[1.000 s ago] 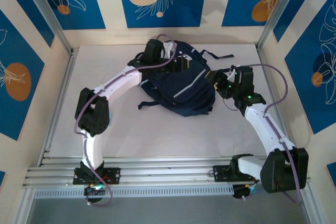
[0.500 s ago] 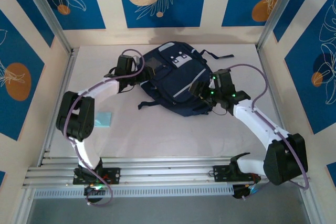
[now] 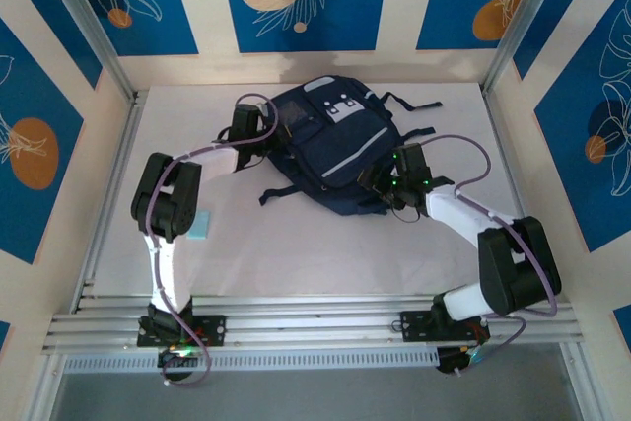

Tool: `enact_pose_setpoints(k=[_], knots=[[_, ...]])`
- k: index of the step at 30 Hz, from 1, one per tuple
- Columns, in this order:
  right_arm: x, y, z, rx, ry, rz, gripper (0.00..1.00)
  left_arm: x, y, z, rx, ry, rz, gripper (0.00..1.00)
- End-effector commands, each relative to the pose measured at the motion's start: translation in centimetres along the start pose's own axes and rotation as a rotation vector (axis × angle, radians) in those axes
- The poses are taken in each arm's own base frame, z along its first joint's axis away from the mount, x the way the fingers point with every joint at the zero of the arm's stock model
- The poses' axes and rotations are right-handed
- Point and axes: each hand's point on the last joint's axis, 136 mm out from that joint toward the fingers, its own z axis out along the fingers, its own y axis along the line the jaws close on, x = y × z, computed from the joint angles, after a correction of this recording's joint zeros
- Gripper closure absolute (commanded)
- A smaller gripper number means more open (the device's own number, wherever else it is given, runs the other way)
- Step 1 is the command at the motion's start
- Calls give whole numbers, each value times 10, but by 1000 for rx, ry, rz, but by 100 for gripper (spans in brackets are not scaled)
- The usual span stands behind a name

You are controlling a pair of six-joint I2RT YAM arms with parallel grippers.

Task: Pack the student bag
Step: Rotate the student bag at the top-center of the table.

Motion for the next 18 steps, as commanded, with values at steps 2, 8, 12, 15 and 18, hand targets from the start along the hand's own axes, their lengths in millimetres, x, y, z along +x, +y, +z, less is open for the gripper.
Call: enact_pose_setpoints(k=[2,8,12,15,18], knots=[[-36,1,15,-8,-78,0,27,14,7,-6,15,16,-30,100],[-80,11,36,-2,-106,-16,29,52,-6,-36,85,55,-87,100],[-111,17,41,5,-135,-37,30,83,-26,-55,127,76,-114,100],[-119,25,36,4,-115,-49,31,98,-37,-63,133,62,-108,100],[-109,32,20,11,-88,-68,31,101,-41,-67,126,18,-104,100]])
